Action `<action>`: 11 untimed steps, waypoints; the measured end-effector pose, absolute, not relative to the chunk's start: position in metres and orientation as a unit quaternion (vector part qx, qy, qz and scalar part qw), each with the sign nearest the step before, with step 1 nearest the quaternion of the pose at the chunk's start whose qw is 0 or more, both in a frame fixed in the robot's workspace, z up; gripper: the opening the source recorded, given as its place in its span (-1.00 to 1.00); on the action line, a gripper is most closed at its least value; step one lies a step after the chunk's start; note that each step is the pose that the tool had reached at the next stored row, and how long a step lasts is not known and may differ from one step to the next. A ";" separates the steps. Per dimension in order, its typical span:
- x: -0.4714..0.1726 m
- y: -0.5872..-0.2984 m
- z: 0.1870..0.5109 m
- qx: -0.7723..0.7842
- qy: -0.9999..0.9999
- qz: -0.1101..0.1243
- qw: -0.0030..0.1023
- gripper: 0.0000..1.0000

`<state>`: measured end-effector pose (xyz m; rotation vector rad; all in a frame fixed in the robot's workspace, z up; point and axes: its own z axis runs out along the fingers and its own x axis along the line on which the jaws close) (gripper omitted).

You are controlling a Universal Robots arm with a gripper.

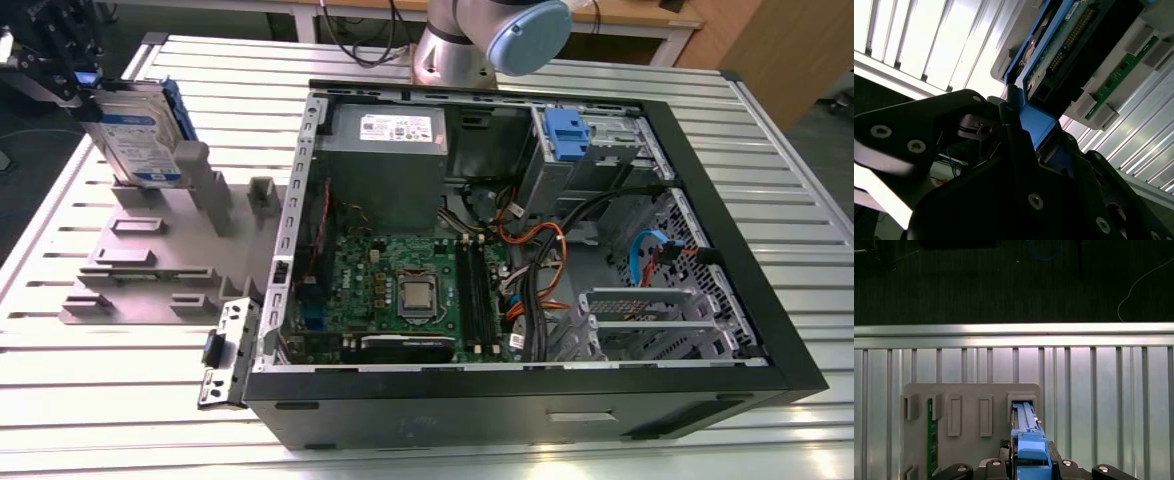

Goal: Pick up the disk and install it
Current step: 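Pick up the disk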

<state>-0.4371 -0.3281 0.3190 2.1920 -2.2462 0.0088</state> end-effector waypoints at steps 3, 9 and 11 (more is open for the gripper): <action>-0.437 -0.328 0.319 0.698 -0.716 0.003 0.002 -0.27; -0.437 -0.328 0.321 0.698 -0.716 0.003 0.002 -0.27; -0.437 -0.328 0.323 0.698 -0.716 0.003 0.002 -0.27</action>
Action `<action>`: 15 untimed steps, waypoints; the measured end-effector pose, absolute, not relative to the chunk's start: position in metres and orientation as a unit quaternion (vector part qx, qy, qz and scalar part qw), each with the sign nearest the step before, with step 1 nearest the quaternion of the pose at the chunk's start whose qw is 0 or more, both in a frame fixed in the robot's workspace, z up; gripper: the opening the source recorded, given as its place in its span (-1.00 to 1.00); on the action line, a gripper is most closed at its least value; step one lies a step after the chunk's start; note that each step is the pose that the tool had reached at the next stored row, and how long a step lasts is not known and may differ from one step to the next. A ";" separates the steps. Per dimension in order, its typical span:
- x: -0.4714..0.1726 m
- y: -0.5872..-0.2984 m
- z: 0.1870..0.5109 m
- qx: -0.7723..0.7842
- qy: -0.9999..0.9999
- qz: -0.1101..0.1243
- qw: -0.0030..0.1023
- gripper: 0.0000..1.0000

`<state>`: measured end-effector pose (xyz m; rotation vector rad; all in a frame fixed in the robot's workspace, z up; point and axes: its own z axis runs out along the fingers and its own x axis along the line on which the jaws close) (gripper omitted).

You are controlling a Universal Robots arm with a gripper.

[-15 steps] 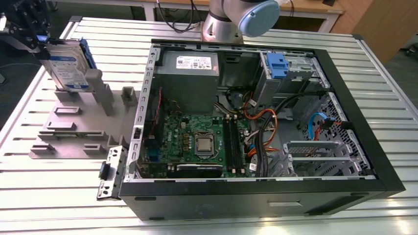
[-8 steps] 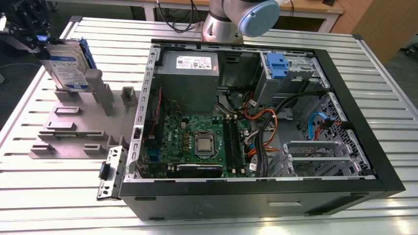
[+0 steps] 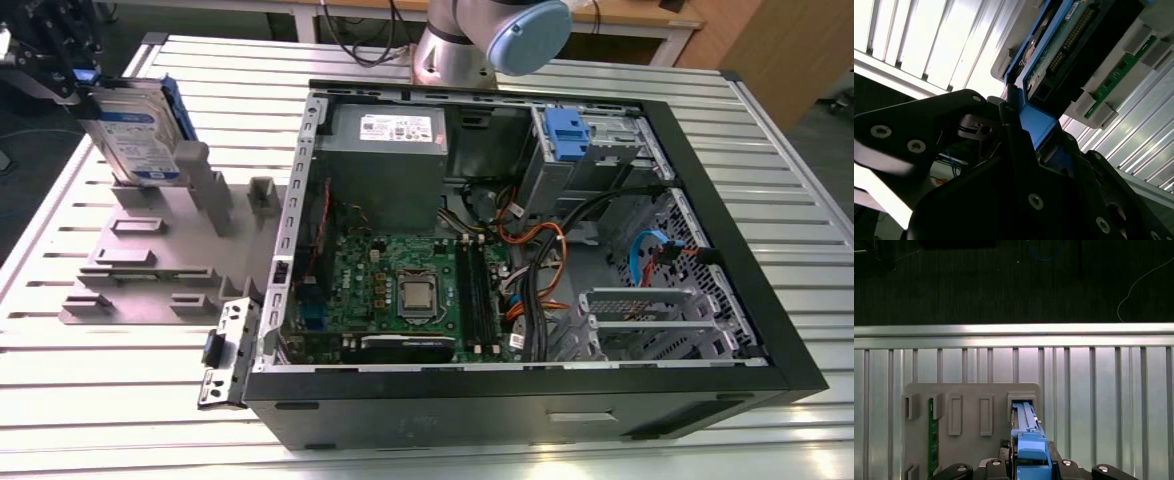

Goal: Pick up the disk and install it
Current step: 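Pick up the disk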

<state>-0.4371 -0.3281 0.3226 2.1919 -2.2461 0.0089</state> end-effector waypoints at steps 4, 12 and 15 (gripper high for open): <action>-0.437 -0.328 0.324 0.698 -0.716 0.003 0.001 -0.27; -0.437 -0.328 0.327 0.698 -0.716 0.003 0.002 -0.27; -0.437 -0.328 0.328 0.698 -0.716 0.003 0.002 -0.27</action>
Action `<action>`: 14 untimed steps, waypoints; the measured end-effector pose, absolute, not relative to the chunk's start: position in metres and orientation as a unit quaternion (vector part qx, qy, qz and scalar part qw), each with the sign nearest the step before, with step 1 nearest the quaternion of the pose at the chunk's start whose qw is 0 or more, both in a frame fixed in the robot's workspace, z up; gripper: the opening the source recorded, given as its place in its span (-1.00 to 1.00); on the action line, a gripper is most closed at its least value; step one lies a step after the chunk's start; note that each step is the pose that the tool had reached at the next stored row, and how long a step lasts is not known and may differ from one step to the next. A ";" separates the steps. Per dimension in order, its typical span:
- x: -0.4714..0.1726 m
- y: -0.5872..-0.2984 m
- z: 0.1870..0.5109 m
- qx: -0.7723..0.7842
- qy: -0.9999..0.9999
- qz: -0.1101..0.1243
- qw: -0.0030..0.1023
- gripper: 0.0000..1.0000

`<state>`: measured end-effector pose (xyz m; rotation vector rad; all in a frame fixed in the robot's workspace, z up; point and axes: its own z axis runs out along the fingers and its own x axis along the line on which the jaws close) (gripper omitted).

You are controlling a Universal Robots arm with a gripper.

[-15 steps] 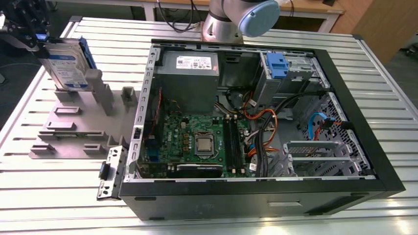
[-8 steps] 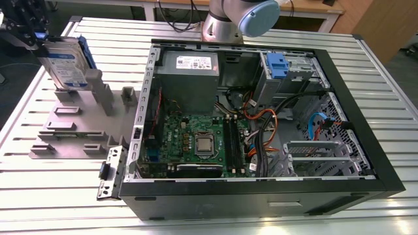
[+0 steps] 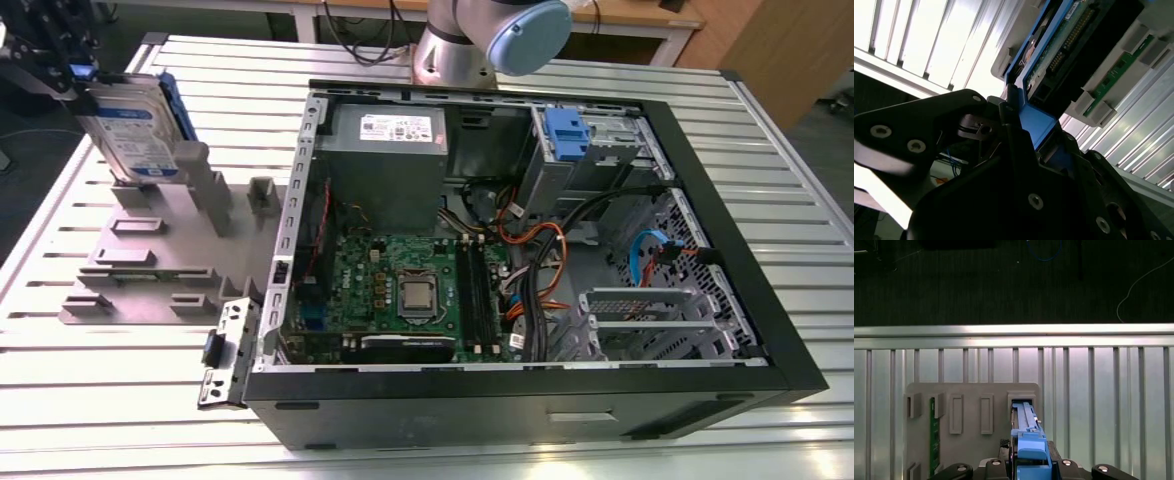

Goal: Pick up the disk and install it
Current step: 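Pick up the disk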

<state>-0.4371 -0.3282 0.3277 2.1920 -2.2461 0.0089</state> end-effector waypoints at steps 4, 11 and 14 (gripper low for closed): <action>-0.437 -0.328 0.330 0.698 -0.716 0.003 0.002 -0.27; -0.437 -0.328 0.334 0.698 -0.716 0.003 0.001 -0.27; -0.437 -0.328 0.336 0.698 -0.716 0.003 0.002 -0.27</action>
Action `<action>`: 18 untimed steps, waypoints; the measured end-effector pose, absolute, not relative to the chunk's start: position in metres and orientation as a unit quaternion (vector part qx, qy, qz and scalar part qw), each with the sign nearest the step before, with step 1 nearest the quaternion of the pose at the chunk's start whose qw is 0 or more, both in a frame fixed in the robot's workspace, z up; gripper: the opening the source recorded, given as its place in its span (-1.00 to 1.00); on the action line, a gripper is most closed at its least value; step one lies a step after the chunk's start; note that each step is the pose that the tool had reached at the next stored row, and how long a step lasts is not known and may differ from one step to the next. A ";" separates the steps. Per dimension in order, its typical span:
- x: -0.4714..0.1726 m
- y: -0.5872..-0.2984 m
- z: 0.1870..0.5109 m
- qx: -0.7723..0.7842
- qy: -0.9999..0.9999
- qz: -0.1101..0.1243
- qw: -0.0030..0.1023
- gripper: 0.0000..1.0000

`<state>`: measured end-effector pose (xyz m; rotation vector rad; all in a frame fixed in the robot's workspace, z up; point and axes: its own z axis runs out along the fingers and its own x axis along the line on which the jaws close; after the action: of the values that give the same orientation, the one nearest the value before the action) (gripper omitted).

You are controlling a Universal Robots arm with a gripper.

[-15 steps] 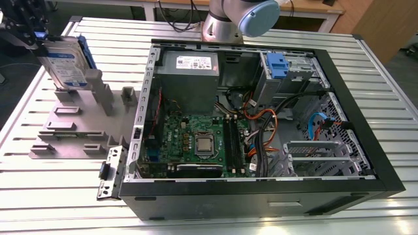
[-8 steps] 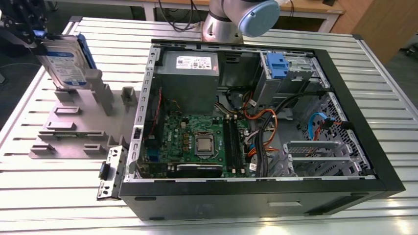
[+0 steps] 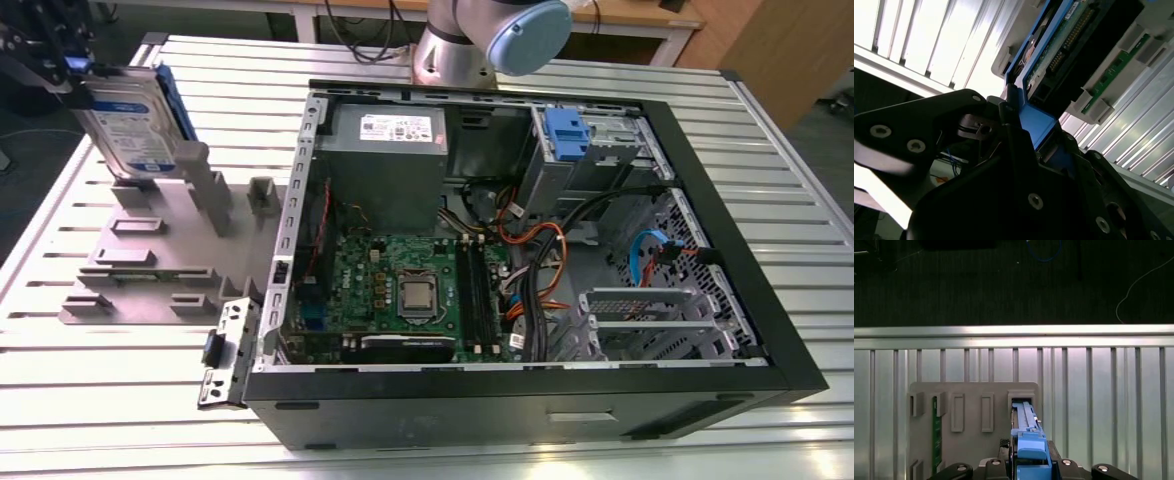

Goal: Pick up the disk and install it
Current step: 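Pick up the disk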

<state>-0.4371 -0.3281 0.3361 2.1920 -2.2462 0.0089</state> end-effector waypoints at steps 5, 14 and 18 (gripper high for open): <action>-0.437 -0.328 0.340 0.698 -0.716 0.003 0.002 -0.27; -0.437 -0.328 0.345 0.698 -0.716 0.003 0.002 -0.27; -0.437 -0.328 0.347 0.698 -0.716 0.003 0.002 -0.27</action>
<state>-0.4371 -0.3281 0.3474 2.1920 -2.2461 0.0089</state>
